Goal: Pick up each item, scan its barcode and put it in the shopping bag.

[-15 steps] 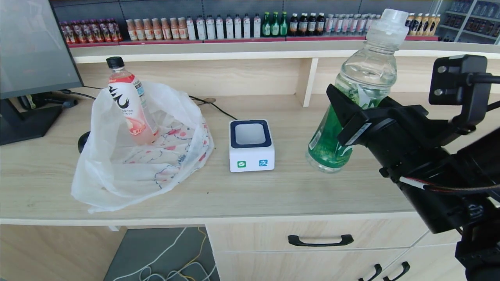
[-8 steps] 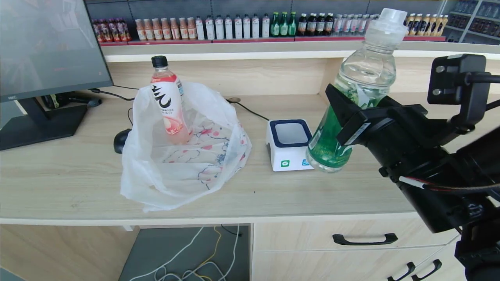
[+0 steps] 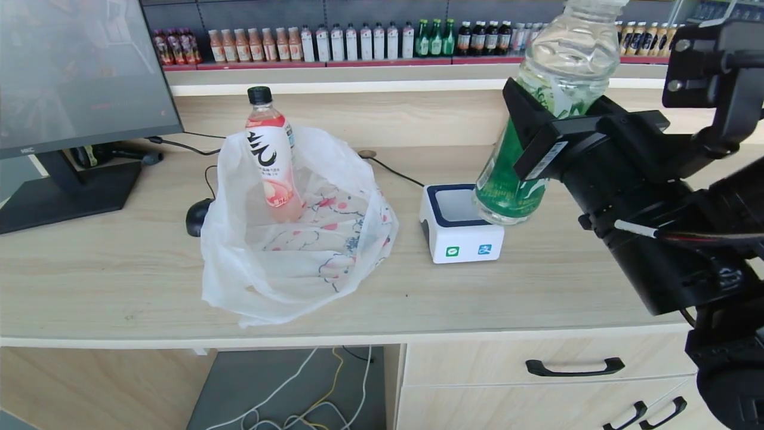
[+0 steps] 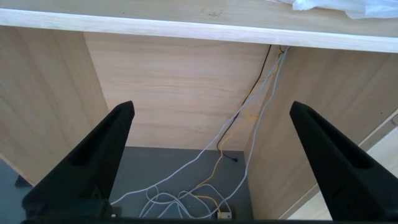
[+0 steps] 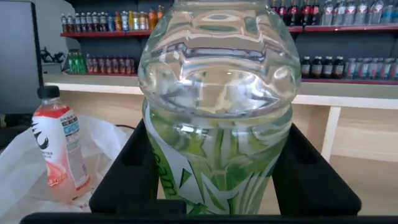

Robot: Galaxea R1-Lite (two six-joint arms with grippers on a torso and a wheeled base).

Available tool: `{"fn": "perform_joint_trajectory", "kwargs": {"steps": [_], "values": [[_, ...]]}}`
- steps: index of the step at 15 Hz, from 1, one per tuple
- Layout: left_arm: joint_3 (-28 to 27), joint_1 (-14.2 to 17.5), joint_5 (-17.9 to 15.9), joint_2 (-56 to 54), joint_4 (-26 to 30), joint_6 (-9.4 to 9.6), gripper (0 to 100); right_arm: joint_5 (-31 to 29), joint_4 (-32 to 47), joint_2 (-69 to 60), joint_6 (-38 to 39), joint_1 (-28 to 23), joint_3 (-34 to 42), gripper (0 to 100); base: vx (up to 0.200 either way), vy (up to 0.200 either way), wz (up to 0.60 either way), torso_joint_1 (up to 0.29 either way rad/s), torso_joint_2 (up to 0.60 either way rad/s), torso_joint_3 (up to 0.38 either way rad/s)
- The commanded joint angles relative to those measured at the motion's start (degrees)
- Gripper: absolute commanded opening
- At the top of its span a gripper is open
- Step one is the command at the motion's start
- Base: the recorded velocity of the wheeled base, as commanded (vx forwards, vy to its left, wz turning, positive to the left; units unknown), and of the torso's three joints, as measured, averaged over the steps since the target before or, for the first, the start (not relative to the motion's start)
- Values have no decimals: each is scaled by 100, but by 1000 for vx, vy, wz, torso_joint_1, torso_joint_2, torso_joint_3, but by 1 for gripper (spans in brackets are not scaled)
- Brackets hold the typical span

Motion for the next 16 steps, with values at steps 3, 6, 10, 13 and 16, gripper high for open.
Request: {"fn": "perform_joint_trajectory", "kwargs": {"steps": [3, 6, 10, 13, 16], "values": [[0, 4, 4, -2, -2, -1, 100, 32, 438, 379, -957, -22, -1088, 0, 0, 0, 0, 0, 0, 0], [0, 4, 4, -2, -2, -1, 100, 340, 596, 590, -1661, -13, -1396, 0, 0, 0, 0, 0, 0, 0], [0, 4, 4, -2, -2, -1, 100, 1052, 1256, 406, -2724, -119, -1484, 0, 0, 0, 0, 0, 0, 0], [0, 4, 4, -2, -2, -1, 100, 2019, 1783, 309, -3374, -277, -1457, 0, 0, 0, 0, 0, 0, 0], [0, 4, 4, -2, -2, -1, 100, 2528, 1801, 327, -3629, -286, -1360, 0, 0, 0, 0, 0, 0, 0]]}}
